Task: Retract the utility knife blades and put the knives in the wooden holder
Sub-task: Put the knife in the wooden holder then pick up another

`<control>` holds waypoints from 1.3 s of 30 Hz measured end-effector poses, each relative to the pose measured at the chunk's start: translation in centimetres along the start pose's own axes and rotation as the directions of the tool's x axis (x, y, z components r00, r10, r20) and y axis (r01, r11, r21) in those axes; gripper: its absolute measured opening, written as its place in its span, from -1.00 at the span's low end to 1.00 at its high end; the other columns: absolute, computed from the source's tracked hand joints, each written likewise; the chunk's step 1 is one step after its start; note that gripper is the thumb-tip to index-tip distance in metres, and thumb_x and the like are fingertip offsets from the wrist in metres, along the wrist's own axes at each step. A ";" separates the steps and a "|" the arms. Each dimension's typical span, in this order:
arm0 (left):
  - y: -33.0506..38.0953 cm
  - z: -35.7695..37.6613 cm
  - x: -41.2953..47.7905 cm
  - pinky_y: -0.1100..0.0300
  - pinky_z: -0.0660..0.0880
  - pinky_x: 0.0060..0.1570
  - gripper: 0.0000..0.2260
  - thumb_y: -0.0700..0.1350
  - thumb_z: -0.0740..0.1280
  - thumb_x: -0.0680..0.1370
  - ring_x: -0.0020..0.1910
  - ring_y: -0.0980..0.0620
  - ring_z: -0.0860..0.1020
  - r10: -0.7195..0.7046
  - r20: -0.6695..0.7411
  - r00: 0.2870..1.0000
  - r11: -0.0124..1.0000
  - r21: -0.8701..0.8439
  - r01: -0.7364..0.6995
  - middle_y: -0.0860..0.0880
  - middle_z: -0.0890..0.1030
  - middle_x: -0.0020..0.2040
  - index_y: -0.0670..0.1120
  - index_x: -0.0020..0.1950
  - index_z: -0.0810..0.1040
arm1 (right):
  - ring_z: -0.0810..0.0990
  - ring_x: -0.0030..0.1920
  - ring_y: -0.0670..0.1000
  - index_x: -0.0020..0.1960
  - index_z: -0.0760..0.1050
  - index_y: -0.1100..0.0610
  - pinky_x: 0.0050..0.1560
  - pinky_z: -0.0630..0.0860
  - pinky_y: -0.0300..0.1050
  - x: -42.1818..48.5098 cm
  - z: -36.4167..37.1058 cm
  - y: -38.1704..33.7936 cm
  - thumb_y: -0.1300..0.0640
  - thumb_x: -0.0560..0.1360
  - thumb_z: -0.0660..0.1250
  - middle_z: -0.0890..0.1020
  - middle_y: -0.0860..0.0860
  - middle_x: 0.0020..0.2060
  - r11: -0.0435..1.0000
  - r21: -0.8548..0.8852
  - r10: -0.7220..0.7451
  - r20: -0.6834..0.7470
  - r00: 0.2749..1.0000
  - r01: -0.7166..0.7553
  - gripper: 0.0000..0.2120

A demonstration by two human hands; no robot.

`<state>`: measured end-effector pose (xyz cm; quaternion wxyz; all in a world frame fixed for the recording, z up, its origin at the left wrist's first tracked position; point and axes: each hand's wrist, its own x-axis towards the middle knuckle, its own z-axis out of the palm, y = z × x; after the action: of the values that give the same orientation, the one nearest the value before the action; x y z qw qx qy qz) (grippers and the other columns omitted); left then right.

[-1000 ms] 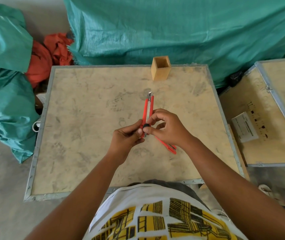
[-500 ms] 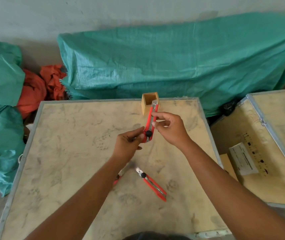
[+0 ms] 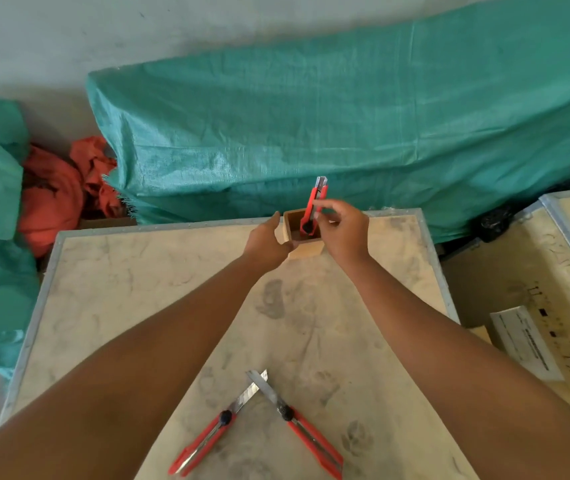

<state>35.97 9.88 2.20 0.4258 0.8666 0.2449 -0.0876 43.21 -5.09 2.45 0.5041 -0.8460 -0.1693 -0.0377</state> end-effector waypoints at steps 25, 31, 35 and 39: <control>-3.8 1.6 -7.1 0.19 0.52 0.07 -0.59 -0.12 0.42 0.54 0.13 0.01 0.60 -0.099 -0.028 0.995 0.959 -0.269 0.088 -0.01 0.56 0.36 -0.04 0.39 0.51 | 0.65 0.00 -0.05 0.15 0.67 0.15 0.08 0.54 -0.40 -11.9 -0.2 1.7 0.30 0.53 0.42 0.72 0.05 0.11 0.969 -0.062 0.247 0.238 0.940 -0.239 -0.78; -11.3 3.4 -17.7 0.15 0.54 0.11 -0.65 -0.13 0.43 0.52 0.13 0.01 0.61 -0.238 0.010 0.971 0.919 -0.322 0.229 0.03 0.63 0.25 -0.03 0.31 0.57 | 0.68 -0.08 -0.20 0.05 0.71 0.15 0.09 0.57 -0.32 -23.7 0.9 0.9 0.34 0.48 0.44 0.76 0.02 -0.04 0.940 -0.112 0.337 0.459 0.822 -0.323 -0.80; -16.0 4.1 -23.4 0.18 0.49 0.08 -0.64 -0.14 0.44 0.51 0.22 -0.03 0.56 -0.318 -0.050 0.947 0.916 -0.276 0.293 -0.01 0.61 0.28 -0.06 0.31 0.57 | 0.63 -0.17 -0.37 0.06 0.71 0.17 -0.02 0.48 -0.56 -28.4 2.8 -0.4 0.32 0.48 0.46 0.77 0.09 -0.03 0.937 -0.142 0.345 0.533 0.772 -0.320 -0.81; -19.3 3.9 -26.4 0.07 0.48 0.28 -0.57 -0.02 0.45 0.49 0.31 -0.05 0.53 -0.339 -0.085 0.937 0.934 -0.149 0.325 -0.02 0.58 0.33 -0.04 0.35 0.55 | 0.64 -0.05 -0.16 0.15 0.69 0.15 0.03 0.49 -0.54 -30.6 4.7 -1.9 0.30 0.50 0.44 0.71 0.09 0.15 0.926 -0.185 0.371 0.595 0.713 -0.328 -0.75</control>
<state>3.77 7.58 -4.14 0.4476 0.7858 0.4163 -0.0941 13.32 -7.79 -5.47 0.3897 -0.8434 -0.1611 0.3328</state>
